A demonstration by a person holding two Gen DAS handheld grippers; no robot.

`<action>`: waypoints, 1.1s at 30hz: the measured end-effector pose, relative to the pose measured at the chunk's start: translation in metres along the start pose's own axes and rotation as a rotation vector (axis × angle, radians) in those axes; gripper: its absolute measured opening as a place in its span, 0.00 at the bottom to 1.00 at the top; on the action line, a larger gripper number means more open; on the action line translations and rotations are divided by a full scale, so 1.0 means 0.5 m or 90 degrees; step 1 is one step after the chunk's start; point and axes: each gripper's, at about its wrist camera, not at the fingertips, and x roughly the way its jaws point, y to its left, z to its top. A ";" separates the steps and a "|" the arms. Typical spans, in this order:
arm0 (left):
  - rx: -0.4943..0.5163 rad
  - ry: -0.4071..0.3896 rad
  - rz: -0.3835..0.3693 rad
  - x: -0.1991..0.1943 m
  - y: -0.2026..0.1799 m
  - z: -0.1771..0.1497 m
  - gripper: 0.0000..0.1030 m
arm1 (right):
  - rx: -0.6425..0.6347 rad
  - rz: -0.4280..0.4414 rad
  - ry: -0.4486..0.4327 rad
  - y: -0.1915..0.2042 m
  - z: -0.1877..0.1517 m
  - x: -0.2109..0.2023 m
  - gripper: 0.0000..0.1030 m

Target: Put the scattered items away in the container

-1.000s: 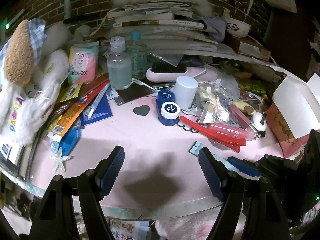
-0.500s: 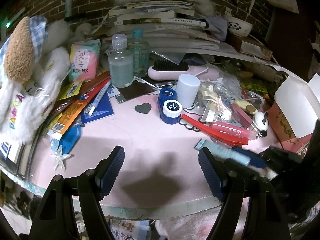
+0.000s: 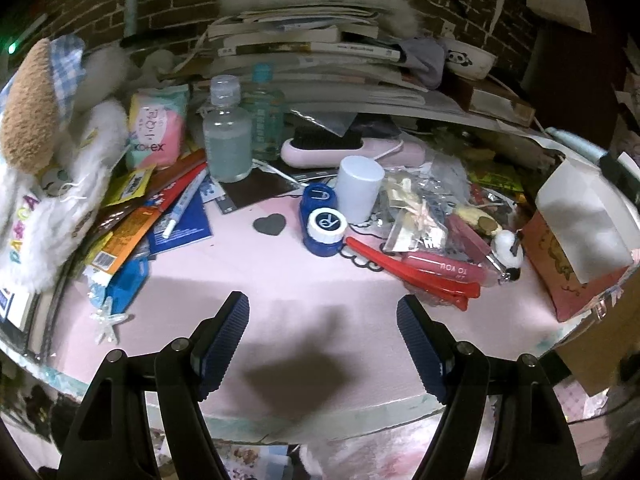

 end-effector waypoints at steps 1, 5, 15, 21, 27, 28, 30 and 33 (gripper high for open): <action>0.002 0.001 -0.002 0.002 -0.003 0.000 0.72 | 0.004 -0.017 0.009 -0.022 0.008 -0.009 0.14; 0.008 0.004 -0.010 0.008 -0.013 0.001 0.72 | 0.015 -0.101 0.067 -0.111 0.023 -0.040 0.14; 0.018 0.010 -0.016 0.015 -0.031 0.003 0.72 | 0.064 -0.120 0.307 -0.242 -0.029 0.015 0.14; 0.024 0.010 -0.013 0.015 -0.035 0.002 0.72 | 0.080 -0.112 0.408 -0.261 -0.058 0.064 0.14; 0.024 0.010 -0.022 0.028 -0.040 0.006 0.72 | 0.088 -0.108 0.414 -0.266 -0.053 0.064 0.17; 0.022 0.007 -0.027 0.031 -0.040 0.008 0.72 | 0.090 -0.107 0.409 -0.265 -0.052 0.062 0.23; 0.009 0.004 -0.036 0.041 -0.033 0.010 0.72 | 0.092 -0.108 0.395 -0.265 -0.048 0.054 0.36; -0.011 -0.002 -0.036 0.057 -0.019 0.015 0.71 | 0.102 -0.100 0.353 -0.256 -0.033 0.038 0.41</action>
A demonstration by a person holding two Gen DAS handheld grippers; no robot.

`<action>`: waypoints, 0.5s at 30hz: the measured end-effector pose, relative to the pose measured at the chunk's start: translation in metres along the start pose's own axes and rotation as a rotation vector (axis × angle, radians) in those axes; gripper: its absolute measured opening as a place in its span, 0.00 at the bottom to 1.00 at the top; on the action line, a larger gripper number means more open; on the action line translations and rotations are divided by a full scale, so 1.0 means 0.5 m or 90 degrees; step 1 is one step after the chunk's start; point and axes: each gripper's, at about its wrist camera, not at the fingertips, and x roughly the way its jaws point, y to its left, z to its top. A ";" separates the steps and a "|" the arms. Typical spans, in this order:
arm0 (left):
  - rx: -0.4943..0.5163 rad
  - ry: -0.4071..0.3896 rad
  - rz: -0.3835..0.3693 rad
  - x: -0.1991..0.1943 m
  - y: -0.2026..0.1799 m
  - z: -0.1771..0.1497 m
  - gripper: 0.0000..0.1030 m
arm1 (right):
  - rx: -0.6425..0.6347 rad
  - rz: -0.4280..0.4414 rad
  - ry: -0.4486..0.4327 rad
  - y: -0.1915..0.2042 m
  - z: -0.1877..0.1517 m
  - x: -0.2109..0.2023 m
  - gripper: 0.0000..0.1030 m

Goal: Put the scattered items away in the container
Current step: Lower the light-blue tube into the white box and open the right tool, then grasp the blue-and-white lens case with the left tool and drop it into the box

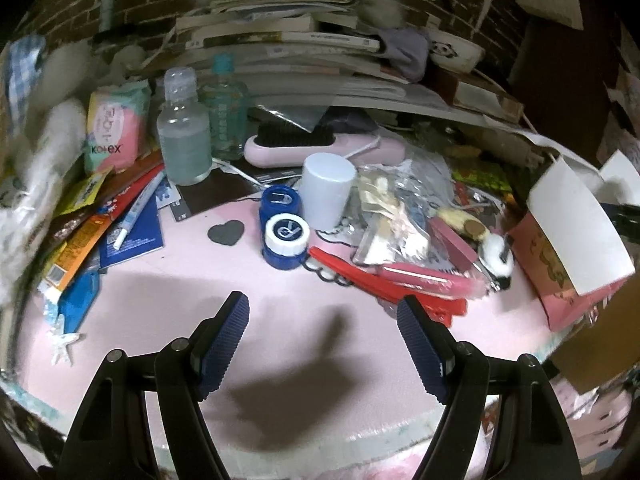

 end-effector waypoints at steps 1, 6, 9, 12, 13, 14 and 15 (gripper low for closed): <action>-0.004 -0.003 0.007 0.005 0.004 0.002 0.71 | 0.004 0.008 -0.019 0.004 0.001 -0.010 0.43; -0.001 -0.003 0.038 0.038 0.020 0.015 0.71 | -0.013 0.065 -0.168 0.075 -0.003 -0.083 0.66; -0.004 0.001 0.048 0.058 0.028 0.026 0.70 | -0.047 0.113 -0.236 0.147 -0.016 -0.109 0.67; -0.014 0.009 0.050 0.075 0.033 0.040 0.61 | -0.081 0.175 -0.273 0.226 -0.039 -0.111 0.73; -0.015 0.009 0.052 0.080 0.034 0.045 0.60 | -0.091 0.192 -0.279 0.251 -0.049 -0.108 0.73; -0.015 0.007 0.054 0.084 0.033 0.050 0.60 | -0.099 0.204 -0.283 0.272 -0.057 -0.102 0.73; -0.016 0.007 0.055 0.088 0.033 0.054 0.58 | -0.107 0.220 -0.285 0.297 -0.069 -0.093 0.73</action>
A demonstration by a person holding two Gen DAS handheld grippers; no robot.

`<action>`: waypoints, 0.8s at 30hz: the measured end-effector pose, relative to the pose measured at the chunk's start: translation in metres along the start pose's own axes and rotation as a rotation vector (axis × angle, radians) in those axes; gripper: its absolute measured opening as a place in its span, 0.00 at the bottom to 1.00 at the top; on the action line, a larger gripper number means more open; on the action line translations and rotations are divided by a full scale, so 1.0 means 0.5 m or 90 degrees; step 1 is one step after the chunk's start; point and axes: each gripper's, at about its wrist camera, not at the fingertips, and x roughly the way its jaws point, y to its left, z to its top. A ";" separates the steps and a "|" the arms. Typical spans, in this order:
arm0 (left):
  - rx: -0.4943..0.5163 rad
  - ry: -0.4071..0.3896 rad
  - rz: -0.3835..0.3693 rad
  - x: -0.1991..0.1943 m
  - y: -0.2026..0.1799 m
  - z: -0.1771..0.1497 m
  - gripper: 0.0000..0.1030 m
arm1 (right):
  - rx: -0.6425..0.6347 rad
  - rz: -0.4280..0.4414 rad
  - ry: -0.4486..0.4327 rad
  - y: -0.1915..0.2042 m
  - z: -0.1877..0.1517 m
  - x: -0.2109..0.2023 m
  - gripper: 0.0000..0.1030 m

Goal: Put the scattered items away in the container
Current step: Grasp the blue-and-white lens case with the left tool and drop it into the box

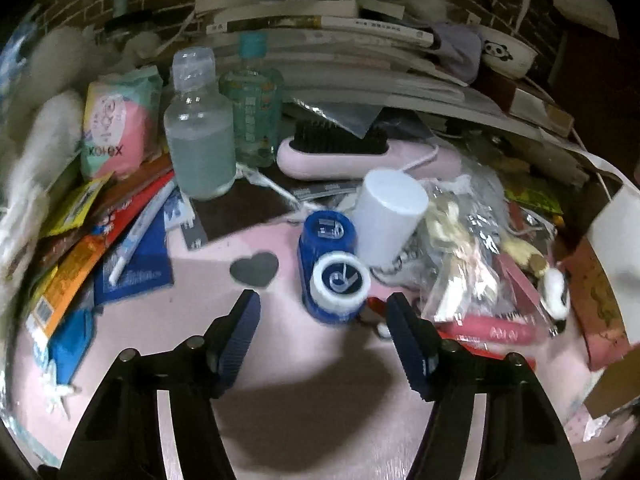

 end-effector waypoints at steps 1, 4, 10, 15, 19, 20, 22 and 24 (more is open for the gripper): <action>-0.002 0.000 -0.001 0.003 0.000 0.003 0.51 | -0.004 0.011 0.001 0.018 -0.011 0.012 0.73; -0.013 0.002 0.002 0.012 0.002 0.017 0.47 | -0.002 0.037 0.029 0.060 -0.050 0.055 0.73; -0.004 0.014 0.027 0.025 -0.006 0.030 0.47 | 0.044 0.071 0.084 0.081 -0.114 0.104 0.73; 0.049 0.011 0.076 0.029 -0.029 0.020 0.41 | 0.063 0.049 0.092 0.057 -0.127 0.119 0.73; 0.063 0.005 0.068 0.026 -0.031 0.016 0.28 | 0.076 0.034 0.094 0.035 -0.130 0.128 0.73; 0.063 0.005 0.067 0.025 -0.031 0.015 0.28 | 0.079 0.032 0.094 0.034 -0.132 0.130 0.73; 0.062 0.008 0.065 0.023 -0.030 0.012 0.28 | 0.082 0.026 0.094 0.030 -0.137 0.136 0.73; 0.063 0.003 0.066 0.015 -0.032 0.012 0.27 | 0.083 0.019 0.094 0.029 -0.143 0.140 0.73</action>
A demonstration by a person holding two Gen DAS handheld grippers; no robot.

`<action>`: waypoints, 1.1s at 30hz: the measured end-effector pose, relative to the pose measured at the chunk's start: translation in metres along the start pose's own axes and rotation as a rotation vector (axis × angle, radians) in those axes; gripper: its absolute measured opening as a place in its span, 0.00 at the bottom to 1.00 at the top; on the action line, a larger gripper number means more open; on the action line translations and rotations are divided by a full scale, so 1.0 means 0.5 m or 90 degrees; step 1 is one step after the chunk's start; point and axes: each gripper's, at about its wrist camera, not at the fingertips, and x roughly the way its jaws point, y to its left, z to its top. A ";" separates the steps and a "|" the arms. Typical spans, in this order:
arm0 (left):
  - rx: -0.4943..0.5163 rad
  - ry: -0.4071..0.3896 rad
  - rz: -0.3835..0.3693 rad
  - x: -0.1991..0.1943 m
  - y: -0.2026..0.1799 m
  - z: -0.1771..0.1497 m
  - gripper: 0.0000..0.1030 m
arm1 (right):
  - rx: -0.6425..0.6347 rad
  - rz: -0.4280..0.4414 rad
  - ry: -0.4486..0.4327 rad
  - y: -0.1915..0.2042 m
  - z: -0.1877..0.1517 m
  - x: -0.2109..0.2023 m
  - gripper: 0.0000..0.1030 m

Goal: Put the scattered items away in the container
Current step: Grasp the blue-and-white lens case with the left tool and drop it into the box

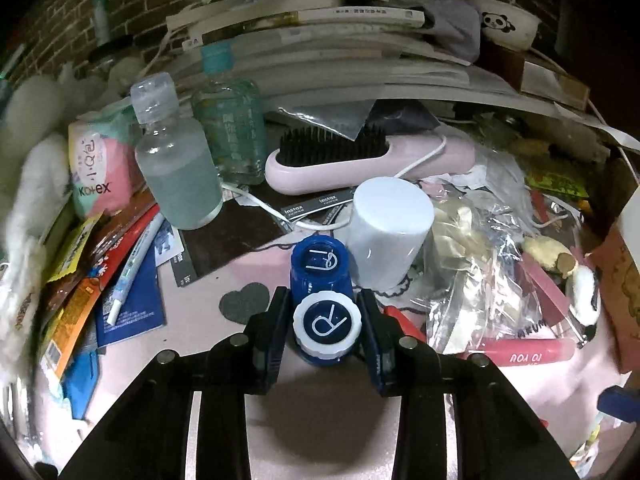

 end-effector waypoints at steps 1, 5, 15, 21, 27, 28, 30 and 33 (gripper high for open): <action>0.002 -0.005 0.001 -0.002 -0.006 0.002 0.27 | -0.001 -0.002 -0.001 0.000 -0.001 0.002 0.73; 0.016 -0.016 0.002 -0.034 -0.017 0.006 0.27 | 0.002 -0.007 -0.001 -0.003 -0.006 0.010 0.73; 0.042 -0.063 -0.036 -0.125 -0.042 0.022 0.27 | 0.029 -0.014 0.005 -0.021 -0.024 0.032 0.73; 0.099 -0.116 -0.156 -0.229 -0.129 0.062 0.27 | 0.034 -0.039 0.001 -0.037 -0.035 0.038 0.73; 0.237 -0.111 -0.301 -0.289 -0.292 0.107 0.27 | 0.040 -0.040 -0.003 -0.051 -0.049 0.034 0.73; 0.263 -0.101 -0.324 -0.292 -0.324 0.115 0.27 | 0.041 -0.041 -0.004 -0.052 -0.050 0.032 0.73; 0.302 -0.082 -0.357 -0.289 -0.377 0.129 0.27 | 0.046 -0.042 -0.008 -0.057 -0.054 0.026 0.73; 0.337 -0.020 -0.428 -0.265 -0.443 0.145 0.27 | 0.053 -0.041 -0.010 -0.064 -0.062 0.019 0.73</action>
